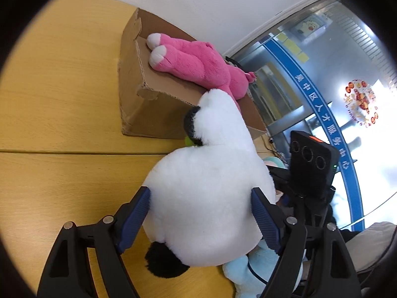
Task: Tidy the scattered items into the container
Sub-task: 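Close both grippers on the white panda plush and lift it, then carry the white panda plush with both grippers over the box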
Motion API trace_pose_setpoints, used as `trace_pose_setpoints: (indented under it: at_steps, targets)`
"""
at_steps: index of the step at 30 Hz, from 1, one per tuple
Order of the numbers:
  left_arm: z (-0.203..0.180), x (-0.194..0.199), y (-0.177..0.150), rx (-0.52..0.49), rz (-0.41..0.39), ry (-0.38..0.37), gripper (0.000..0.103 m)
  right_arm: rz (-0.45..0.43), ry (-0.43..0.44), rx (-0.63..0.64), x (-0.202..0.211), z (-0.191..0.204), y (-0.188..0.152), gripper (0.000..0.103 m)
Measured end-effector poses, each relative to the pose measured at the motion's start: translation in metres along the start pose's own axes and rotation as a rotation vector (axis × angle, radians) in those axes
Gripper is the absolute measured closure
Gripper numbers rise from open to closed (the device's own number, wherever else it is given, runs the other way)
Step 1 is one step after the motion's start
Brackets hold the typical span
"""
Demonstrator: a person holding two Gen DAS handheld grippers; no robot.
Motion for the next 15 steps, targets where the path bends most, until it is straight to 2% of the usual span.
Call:
trace_pose_setpoints:
  at_steps: [9, 12, 15]
  targets:
    - [-0.004, -0.007, 0.004, -0.074, -0.005, -0.031, 0.022, 0.039, 0.059, 0.004, -0.016, -0.001, 0.002, 0.000]
    - [-0.009, -0.007, 0.002, -0.093, -0.008, -0.033, 0.022, 0.050, 0.043, 0.036, -0.021, 0.003, 0.002, 0.000]
    - [-0.015, -0.006, 0.000, -0.104, -0.017, -0.036, 0.028, 0.047, 0.021, 0.058, -0.024, 0.005, 0.002, 0.000]
Point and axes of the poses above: each gripper's, at about its wrist camera, not at the fingertips, and x roughly against the way its jaws point, z to its left, y to its top, the point moved 9 cm from there along -x, roughly the way its jaws point, and after that the axes turned 3 degrees about -y, right-handed, at the moved point
